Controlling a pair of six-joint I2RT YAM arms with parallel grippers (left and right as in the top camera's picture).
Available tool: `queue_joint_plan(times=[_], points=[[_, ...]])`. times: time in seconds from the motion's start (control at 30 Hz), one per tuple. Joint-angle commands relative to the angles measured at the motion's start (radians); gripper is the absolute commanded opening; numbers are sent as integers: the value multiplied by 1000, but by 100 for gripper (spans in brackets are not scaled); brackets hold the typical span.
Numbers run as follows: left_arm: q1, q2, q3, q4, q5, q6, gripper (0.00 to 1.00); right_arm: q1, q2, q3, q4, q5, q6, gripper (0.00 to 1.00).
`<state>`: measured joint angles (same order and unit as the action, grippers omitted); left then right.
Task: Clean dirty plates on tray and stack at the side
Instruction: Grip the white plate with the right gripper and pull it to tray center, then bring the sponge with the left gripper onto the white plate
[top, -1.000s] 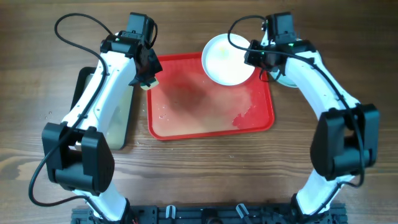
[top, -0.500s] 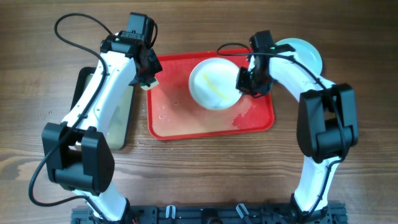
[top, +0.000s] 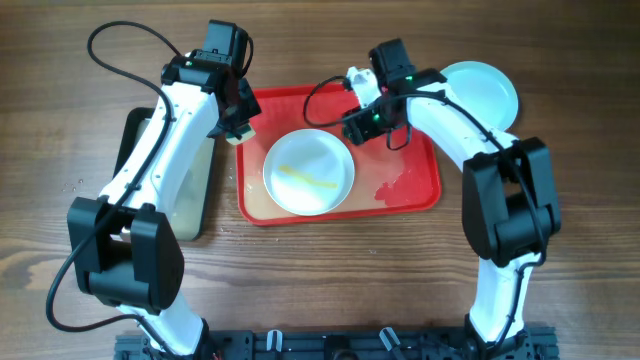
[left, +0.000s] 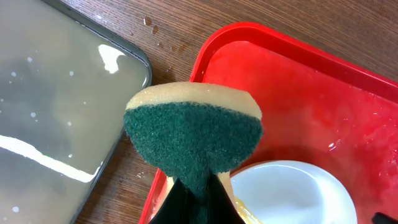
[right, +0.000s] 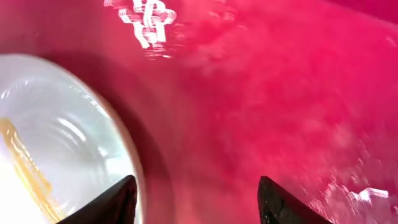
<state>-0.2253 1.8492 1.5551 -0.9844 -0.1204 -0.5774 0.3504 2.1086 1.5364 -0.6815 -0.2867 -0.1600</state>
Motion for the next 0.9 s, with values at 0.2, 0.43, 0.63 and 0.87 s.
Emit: queue_joint_plan(times=[0.2,0.43,0.63,0.87], points=[[-1,-19,16,3,8,20,4,161,61,18,181,36,-135,55],[-1,-19,16,-19,8,20,4,161,128,17,234,54,43,30],[-1,-19,15,-19,8,20,4,130,128,17,159,55,462,4],[-1,8,15,1,8,20,4,60,128,15,-69,16,758,4]])
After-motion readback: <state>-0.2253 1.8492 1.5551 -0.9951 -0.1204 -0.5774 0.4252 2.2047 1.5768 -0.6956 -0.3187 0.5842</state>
